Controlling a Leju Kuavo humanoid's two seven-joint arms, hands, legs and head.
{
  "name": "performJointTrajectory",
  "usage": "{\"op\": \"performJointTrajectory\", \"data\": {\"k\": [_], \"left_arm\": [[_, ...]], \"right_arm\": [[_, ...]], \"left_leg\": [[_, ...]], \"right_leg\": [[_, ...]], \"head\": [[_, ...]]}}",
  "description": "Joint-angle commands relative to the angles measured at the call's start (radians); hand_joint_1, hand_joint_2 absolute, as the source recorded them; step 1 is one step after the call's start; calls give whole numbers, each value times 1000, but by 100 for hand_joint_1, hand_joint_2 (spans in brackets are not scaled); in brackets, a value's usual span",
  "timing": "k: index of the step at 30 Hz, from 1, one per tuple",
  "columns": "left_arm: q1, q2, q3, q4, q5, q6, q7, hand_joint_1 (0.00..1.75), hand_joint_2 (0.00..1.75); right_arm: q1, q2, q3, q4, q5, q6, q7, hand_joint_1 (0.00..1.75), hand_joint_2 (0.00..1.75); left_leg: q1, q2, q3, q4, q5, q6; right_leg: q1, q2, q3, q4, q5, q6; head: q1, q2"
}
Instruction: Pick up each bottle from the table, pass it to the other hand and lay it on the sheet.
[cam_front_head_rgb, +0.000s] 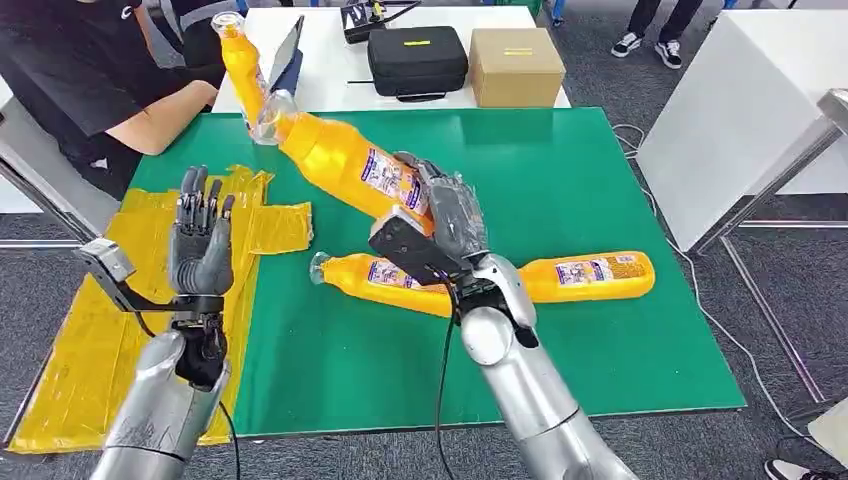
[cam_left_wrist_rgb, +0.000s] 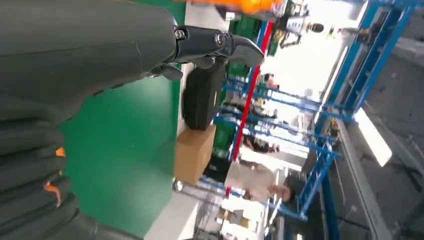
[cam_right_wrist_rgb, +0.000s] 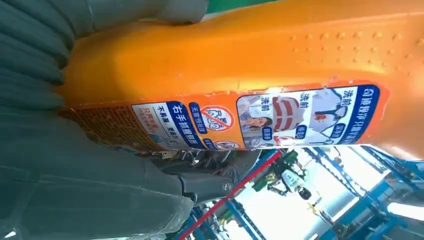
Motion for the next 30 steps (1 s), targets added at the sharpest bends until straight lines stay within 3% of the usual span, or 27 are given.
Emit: {"op": "performJointTrajectory", "data": {"k": [1, 9, 16, 20, 30], "left_arm": [[-9, -13, -129, -19, 41, 19, 36, 0, 175], [9, -30, -129, -86, 43, 36, 71, 0, 175], [4, -39, -128, -112, 38, 35, 93, 0, 175], [-8, -39, -126, -121, 36, 37, 104, 0, 175], [-31, -32, -118, -85, 35, 39, 109, 0, 175]], "right_arm": [[-190, 58, 77, 285, -34, -27, 12, 175, 175], [-268, 113, 177, 487, -49, -31, 39, 175, 175], [-295, 137, 233, 618, -47, -32, 61, 175, 175], [-287, 137, 333, 690, -85, -57, 76, 175, 175], [-273, 137, 508, 705, -125, -87, 116, 175, 175]], "left_leg": [[0, 4, 3, 1, -2, -3], [1, 4, 2, 0, -2, -2], [1, 3, 4, 1, -3, -3], [1, 3, 3, 0, -2, -3], [1, 1, 2, 0, -1, -2]], "right_leg": [[0, 4, 2, 1, -1, -1], [0, 4, 1, 1, -1, -1], [0, 3, 3, 1, -2, -1], [1, 2, 2, 0, -1, -1], [1, 0, 1, 0, -1, -1]], "head": [[0, 0], [0, 0], [0, 0], [0, 0], [0, 0]]}}
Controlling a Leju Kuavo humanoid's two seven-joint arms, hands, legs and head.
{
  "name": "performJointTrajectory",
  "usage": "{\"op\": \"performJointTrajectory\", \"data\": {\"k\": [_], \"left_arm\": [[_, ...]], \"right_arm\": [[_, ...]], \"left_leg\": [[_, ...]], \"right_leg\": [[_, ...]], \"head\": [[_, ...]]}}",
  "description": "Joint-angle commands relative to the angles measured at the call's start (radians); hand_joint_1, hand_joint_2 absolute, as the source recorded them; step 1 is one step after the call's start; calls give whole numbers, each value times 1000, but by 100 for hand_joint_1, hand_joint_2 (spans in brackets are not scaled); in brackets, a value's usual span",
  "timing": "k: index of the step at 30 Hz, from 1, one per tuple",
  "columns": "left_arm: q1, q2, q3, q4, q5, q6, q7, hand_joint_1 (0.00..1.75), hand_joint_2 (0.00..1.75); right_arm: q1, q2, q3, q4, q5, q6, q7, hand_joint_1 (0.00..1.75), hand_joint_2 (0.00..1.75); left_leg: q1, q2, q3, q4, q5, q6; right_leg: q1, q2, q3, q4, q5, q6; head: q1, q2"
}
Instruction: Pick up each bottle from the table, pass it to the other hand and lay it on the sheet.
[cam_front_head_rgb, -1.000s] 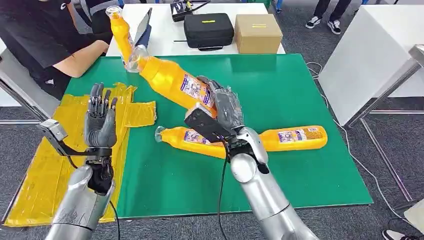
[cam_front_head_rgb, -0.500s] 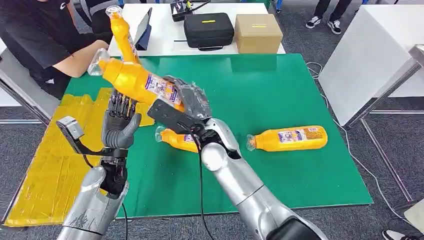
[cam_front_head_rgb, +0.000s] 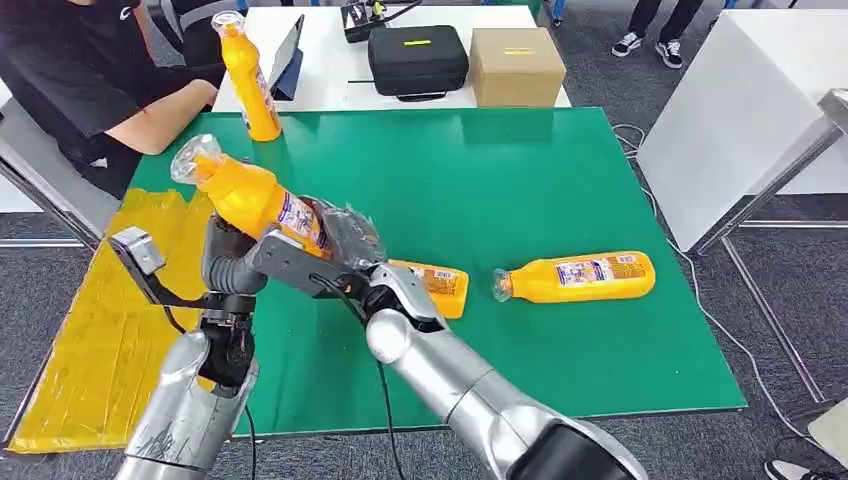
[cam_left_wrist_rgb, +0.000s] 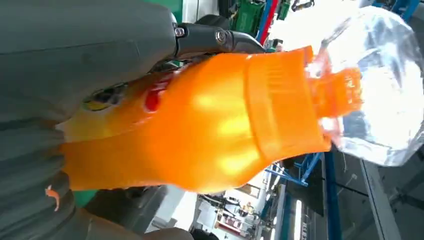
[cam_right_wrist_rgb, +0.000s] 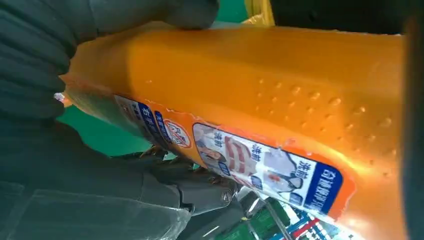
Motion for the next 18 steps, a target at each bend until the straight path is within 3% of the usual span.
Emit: {"op": "performJointTrajectory", "data": {"k": [1, 12, 18], "left_arm": [[-65, 15, -17, 44, -3, 0, 6, 0, 175], [-65, 14, -17, 45, -3, 0, 7, 0, 175], [-73, 53, -27, 70, -69, 4, 11, 0, 175]], "right_arm": [[-35, -14, 212, 129, -13, -12, 36, 175, 175], [-43, -14, 213, 136, -19, -11, 38, 175, 175], [-7, -14, 354, 108, 21, -17, 92, 175, 175]], "left_leg": [[1, 1, 5, 0, -2, -3], [1, -1, 2, 0, 0, -2], [1, 0, 4, -1, -2, -3]], "right_leg": [[1, 0, 5, -1, -2, -1], [1, -2, 2, -1, -1, -1], [1, -1, 5, -2, -2, -1]], "head": [[0, 0], [0, 0], [0, 0]]}}
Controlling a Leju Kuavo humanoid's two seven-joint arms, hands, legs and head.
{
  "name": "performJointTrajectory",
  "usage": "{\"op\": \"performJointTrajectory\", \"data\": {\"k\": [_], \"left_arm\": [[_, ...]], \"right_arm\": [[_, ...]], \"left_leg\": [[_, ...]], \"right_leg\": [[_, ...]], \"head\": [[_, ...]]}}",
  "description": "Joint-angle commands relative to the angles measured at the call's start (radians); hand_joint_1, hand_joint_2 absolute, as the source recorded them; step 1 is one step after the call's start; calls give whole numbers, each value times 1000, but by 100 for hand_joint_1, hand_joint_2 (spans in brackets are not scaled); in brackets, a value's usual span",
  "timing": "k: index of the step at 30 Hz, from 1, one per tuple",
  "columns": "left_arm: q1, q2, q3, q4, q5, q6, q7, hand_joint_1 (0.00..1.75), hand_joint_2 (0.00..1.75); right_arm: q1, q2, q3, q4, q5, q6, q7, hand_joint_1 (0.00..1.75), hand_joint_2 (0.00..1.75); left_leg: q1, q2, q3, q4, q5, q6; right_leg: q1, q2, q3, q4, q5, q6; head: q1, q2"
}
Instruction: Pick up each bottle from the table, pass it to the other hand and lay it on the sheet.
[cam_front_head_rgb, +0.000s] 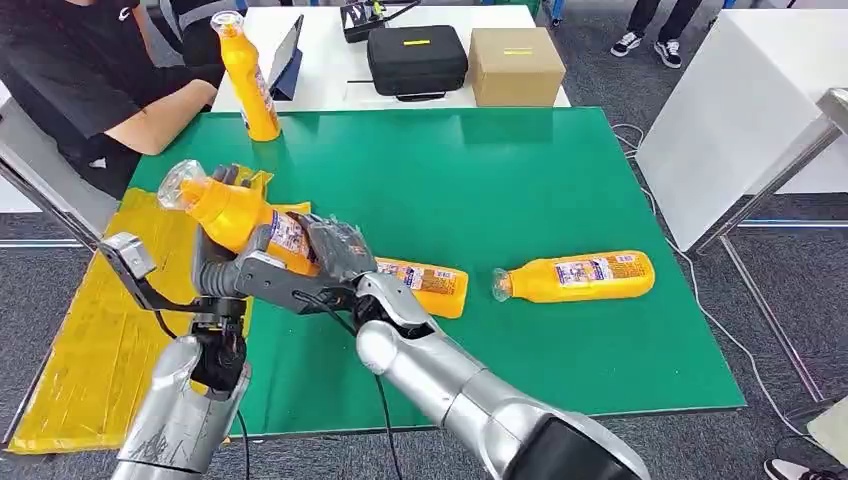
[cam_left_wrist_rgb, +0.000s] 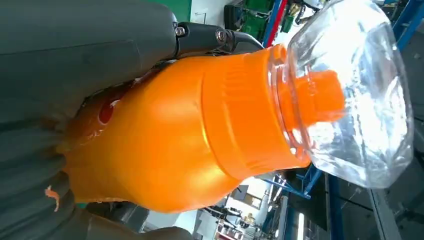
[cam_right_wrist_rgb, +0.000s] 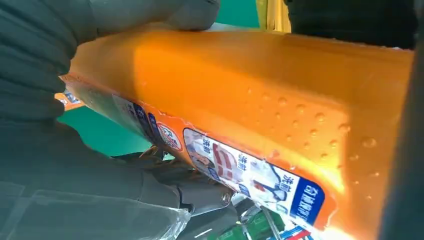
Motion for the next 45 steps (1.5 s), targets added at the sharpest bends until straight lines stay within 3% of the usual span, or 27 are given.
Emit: {"op": "performJointTrajectory", "data": {"k": [1, 9, 10, 11, 35, 36, 37, 38, 41, 43, 45], "left_arm": [[-91, 44, -57, 79, -77, -5, 11, 0, 175], [-151, 60, -100, 168, -222, -1, 15, 5, 175], [-152, 62, -104, 171, -239, -10, 17, 154, 175], [-151, 62, -103, 171, -251, -11, 15, 175, 175], [-119, 64, -53, 124, -263, -11, -7, 175, 175], [-112, 66, -39, 113, -260, -3, -13, 175, 175], [-104, 69, -25, 101, -260, 8, -19, 175, 175], [-98, 76, -14, 90, -263, 20, -24, 175, 175], [-81, 84, 29, 66, -294, 79, -48, 175, 175], [-80, 96, 71, 61, -324, 137, -72, 175, 175], [-84, 96, 86, 65, -326, 134, -73, 175, 175]], "right_arm": [[23, -12, 226, 55, 43, -7, 46, 175, 175], [12, -12, 179, 82, 55, 0, 18, 175, 175], [12, -12, 172, 82, 60, 1, 16, 175, 175], [12, -12, 165, 82, 66, 1, 14, 175, 175], [50, -22, 4, -2, 179, 36, -3, 175, 175], [55, -32, -14, -23, 192, 24, -3, 150, 175], [64, -48, -35, -64, 213, -4, -3, 2, 175], [74, -65, -59, -110, 214, 2, -2, 0, 0], [121, -104, -166, -284, 244, -2, -17, 0, 0], [162, -148, -268, -489, 220, 38, -28, 0, 0], [175, -158, -302, -552, 221, 96, -26, 0, 0]], "left_leg": [[2, -1, 6, -1, -2, -4], [2, -3, 2, 0, 0, -3], [2, -4, 4, 0, -1, -4], [2, -4, 3, 0, -1, -3], [2, -2, 2, 0, -1, -3], [2, -2, 4, 1, -2, -4], [2, -2, 2, 0, -1, -3], [2, -2, 4, 1, -2, -4], [2, -2, 4, 1, -3, -4], [2, -2, 4, 2, -3, -4], [2, -4, -1, 2, -2, -3]], "right_leg": [[1, -1, 7, -2, -2, -2], [1, -4, 3, -1, -1, -1], [1, -5, 5, -1, -2, -1], [1, -4, 4, -1, -2, -1], [1, -3, 3, 0, -2, -1], [1, -3, 5, 0, -3, -1], [1, -2, 3, -1, -2, -1], [2, -2, 5, 0, -2, -1], [2, -3, 5, 0, -3, -1], [2, -3, 5, 1, -4, -1], [1, -4, 1, 2, -3, -1]], "head": [[0, 0], [0, 0], [0, 0], [0, 0], [0, 0], [0, 0], [0, 0], [0, 0], [0, 0], [0, 0], [0, 0]]}}
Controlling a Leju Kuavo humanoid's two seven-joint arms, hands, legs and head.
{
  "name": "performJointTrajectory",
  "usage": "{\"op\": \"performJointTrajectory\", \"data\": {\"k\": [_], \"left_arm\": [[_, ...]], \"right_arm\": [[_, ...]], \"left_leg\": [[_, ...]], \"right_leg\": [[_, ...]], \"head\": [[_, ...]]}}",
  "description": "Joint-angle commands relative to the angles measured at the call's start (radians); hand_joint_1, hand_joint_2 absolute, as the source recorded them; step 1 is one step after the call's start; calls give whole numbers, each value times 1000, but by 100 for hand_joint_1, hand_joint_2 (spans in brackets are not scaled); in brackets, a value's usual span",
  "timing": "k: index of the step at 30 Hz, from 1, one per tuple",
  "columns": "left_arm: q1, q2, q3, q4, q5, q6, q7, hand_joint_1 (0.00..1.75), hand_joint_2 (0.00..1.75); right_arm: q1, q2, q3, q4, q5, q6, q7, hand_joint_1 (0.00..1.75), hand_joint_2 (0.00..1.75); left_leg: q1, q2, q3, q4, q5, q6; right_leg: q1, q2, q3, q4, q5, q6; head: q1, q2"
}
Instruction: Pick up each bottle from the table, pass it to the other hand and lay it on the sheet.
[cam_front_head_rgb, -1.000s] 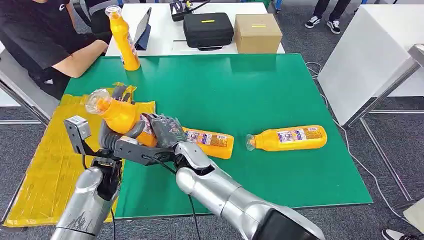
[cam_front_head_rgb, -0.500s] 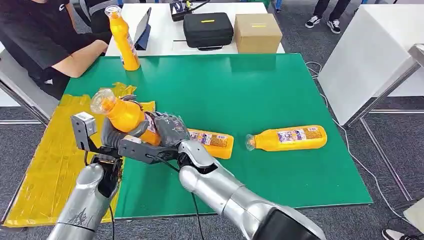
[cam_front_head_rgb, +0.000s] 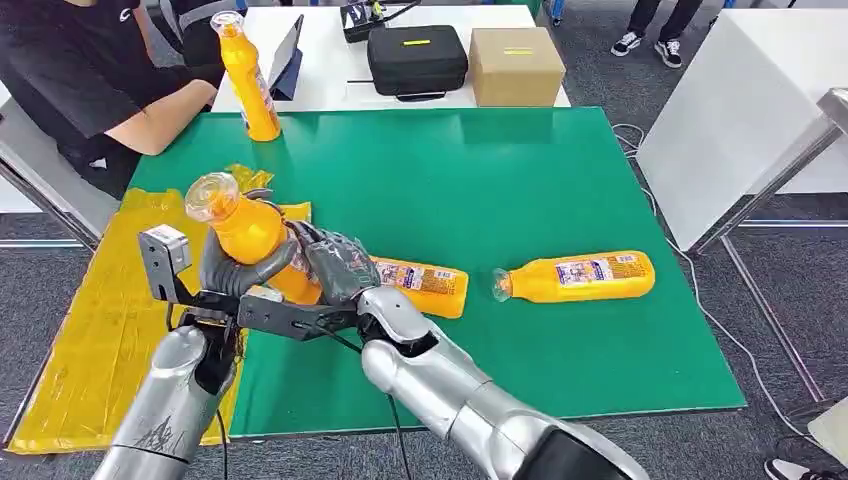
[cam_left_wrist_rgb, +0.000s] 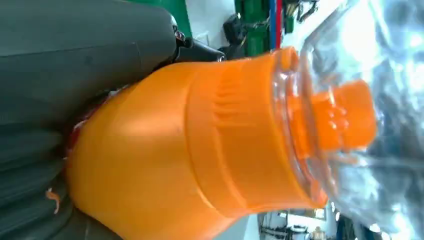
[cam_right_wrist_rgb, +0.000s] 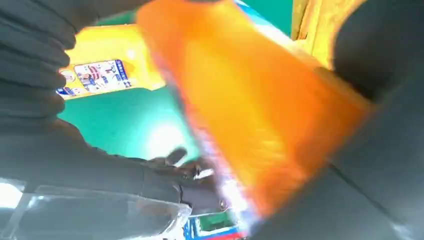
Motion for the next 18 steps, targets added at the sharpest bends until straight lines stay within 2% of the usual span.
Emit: {"op": "performJointTrajectory", "data": {"k": [1, 5, 8, 11, 13, 14, 17, 18], "left_arm": [[-31, 36, 106, -16, -56, 105, -43, 175, 175], [-34, 29, 104, -12, -72, 115, -47, 175, 175], [-55, 25, 120, 25, -137, 183, -61, 175, 175], [-135, 29, 152, 120, -254, 274, -78, 175, 175], [-173, 31, 151, 154, -355, 374, -86, 175, 175], [-191, 35, 139, 179, -442, 453, -87, 175, 175], [-239, 48, 72, 289, -735, 692, -41, 175, 175], [-239, 19, 156, 301, -941, 700, -31, 175, 175]], "right_arm": [[99, -132, -268, -484, -7, 92, -30, 0, 0], [106, -115, -270, -467, 9, 81, -42, 0, 0], [136, -129, -324, -555, 9, 55, -51, 0, 0], [179, -141, -384, -651, -11, 121, -43, 0, 0], [188, -136, -396, -667, -3, 135, -36, 0, 0], [194, -132, -401, -673, 2, 137, -35, 0, 0], [199, -139, -387, -670, 9, 144, -31, 0, 0], [197, -143, -380, -660, -4, 139, -39, 0, 0]], "left_leg": [[1, -3, 0, 2, -2, -3], [1, -1, 5, 1, -4, -4], [1, -3, 2, 1, -2, -3], [1, -5, 3, 2, -3, -4], [2, -7, 3, 3, -3, -4], [1, -4, -1, 1, 0, -2], [1, -3, 2, 1, -2, -3], [1, -3, 0, 0, 0, -2]], "right_leg": [[1, -3, 2, 1, -2, -1], [1, -1, 7, 0, -4, -1], [1, -4, 4, 0, -2, -1], [1, -6, 6, 1, -4, -1], [2, -7, 6, 1, -4, -1], [1, -4, 1, 0, -1, -1], [1, -4, 4, 1, -3, -1], [1, -4, 2, -1, -1, -1]], "head": [[-1, 0], [0, 0], [0, 0], [0, 0], [-1, 0], [0, 0], [-1, 0], [0, 0]]}}
